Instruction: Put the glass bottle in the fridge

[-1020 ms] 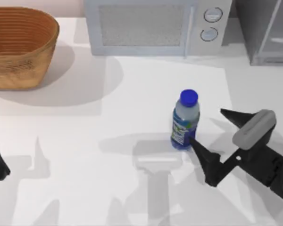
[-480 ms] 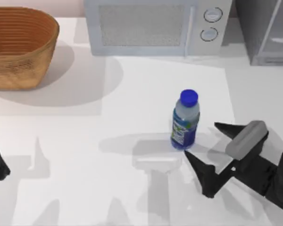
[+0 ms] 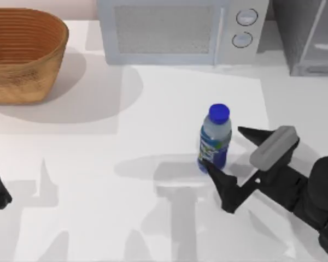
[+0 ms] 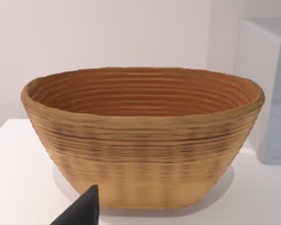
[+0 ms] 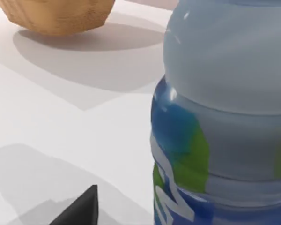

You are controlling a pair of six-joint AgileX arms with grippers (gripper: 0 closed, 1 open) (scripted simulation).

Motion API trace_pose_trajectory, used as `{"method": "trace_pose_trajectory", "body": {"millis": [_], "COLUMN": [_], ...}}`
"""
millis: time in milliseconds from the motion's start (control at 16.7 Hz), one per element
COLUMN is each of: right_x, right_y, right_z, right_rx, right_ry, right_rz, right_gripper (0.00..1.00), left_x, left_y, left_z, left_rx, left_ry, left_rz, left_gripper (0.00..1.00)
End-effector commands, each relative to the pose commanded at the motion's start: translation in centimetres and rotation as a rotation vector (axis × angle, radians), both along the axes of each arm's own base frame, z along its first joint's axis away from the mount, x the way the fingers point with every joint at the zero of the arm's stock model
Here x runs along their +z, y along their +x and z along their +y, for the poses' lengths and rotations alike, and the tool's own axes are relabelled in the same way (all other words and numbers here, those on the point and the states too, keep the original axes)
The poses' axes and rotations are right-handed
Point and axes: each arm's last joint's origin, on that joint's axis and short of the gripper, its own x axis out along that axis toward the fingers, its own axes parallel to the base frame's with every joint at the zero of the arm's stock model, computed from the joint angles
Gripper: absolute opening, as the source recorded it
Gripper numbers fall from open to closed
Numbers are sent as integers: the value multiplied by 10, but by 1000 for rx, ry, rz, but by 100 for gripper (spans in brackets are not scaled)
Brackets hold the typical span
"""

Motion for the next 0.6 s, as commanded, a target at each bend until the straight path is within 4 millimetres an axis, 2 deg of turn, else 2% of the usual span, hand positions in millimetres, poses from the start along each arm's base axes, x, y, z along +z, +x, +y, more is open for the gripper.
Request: {"method": "trace_pose_trajectory", "body": {"millis": [600], "right_x": [-1], "right_y": [23], "right_z": [24], "right_rx": [0], "right_ry": [0], "right_rz": [0], "right_gripper": [100], "left_x": [0], "left_y": [0], "left_z": [0], "left_rx": [0], "left_ry": [0], "left_rz": [0], "left_gripper": [100]}}
